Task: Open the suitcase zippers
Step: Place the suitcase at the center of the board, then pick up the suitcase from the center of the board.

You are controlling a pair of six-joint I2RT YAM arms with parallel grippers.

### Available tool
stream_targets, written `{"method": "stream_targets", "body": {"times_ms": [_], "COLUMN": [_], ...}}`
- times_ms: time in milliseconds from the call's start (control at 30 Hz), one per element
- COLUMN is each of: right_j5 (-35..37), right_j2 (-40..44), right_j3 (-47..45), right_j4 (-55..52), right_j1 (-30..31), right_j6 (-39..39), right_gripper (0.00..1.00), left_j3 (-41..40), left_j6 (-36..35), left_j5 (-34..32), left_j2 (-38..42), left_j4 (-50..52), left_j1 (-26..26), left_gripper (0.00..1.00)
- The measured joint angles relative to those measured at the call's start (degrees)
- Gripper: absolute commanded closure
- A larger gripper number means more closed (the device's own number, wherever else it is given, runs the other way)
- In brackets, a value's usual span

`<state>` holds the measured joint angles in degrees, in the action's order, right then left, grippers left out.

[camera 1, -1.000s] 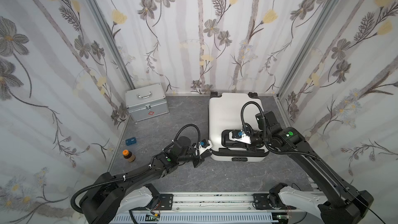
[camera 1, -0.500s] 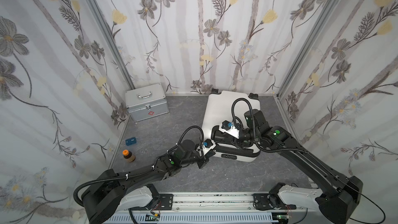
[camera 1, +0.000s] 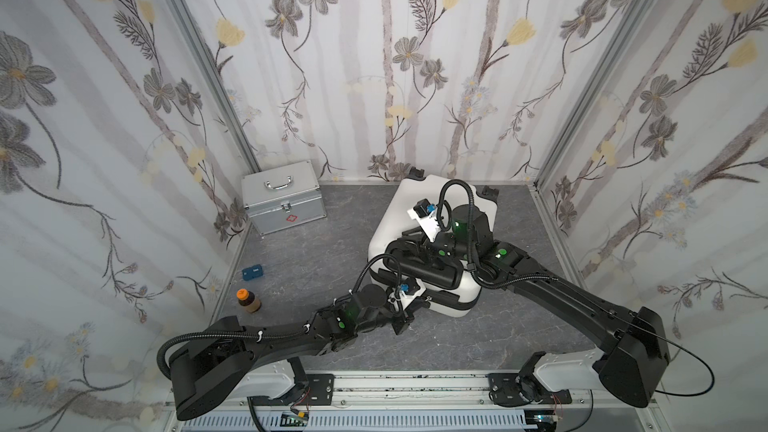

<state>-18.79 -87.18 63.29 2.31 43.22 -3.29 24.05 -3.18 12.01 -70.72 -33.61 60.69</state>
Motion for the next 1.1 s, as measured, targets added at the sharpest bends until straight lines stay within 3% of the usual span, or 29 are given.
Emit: {"method": "stream_targets", "body": {"times_ms": [167,300,433,500,633,800,967,1100], "right_j5": [0.66,1.46,1.95,2.95,4.55,8.57,10.60,12.09], "right_j2": [-3.30,-3.02,2.03,5.73,14.16,25.59,36.52,42.88], "right_j3": [0.28,2.03,0.76,-1.90,-9.88,-17.62,-25.03,-28.76], "right_j4": [8.72,8.26,3.63,1.77,-2.23,-4.52,-6.03,-9.25], "right_j1": [2.99,2.32,0.63,-0.26,-0.42,-1.97,-4.42,-5.49], "right_j6": [-4.68,-6.08,-5.84,-5.79,-7.08,-13.40,-19.37,-23.28], "right_gripper": [1.00,0.58,0.49,0.46,0.37,0.29,0.28,0.27], "left_j3": [-1.66,-3.02,-3.61,-3.61,-1.55,10.38,24.57,36.54], "left_j6": [2.05,2.75,2.03,1.95,-1.92,-11.74,-22.43,-30.75], "left_j5": [2.08,0.66,-1.36,-2.62,-4.83,-4.24,-1.66,0.33], "left_j2": [-1.07,-0.87,3.74,7.61,16.24,20.35,15.96,7.91], "left_j4": [-6.03,-8.92,-4.68,-1.51,9.66,29.73,50.51,65.18], "left_j1": [1.84,2.12,2.19,2.25,2.03,1.88,1.31,-1.31], "left_gripper": [1.00,1.00,0.71,0.66,0.53,0.44,0.38,0.33]}}
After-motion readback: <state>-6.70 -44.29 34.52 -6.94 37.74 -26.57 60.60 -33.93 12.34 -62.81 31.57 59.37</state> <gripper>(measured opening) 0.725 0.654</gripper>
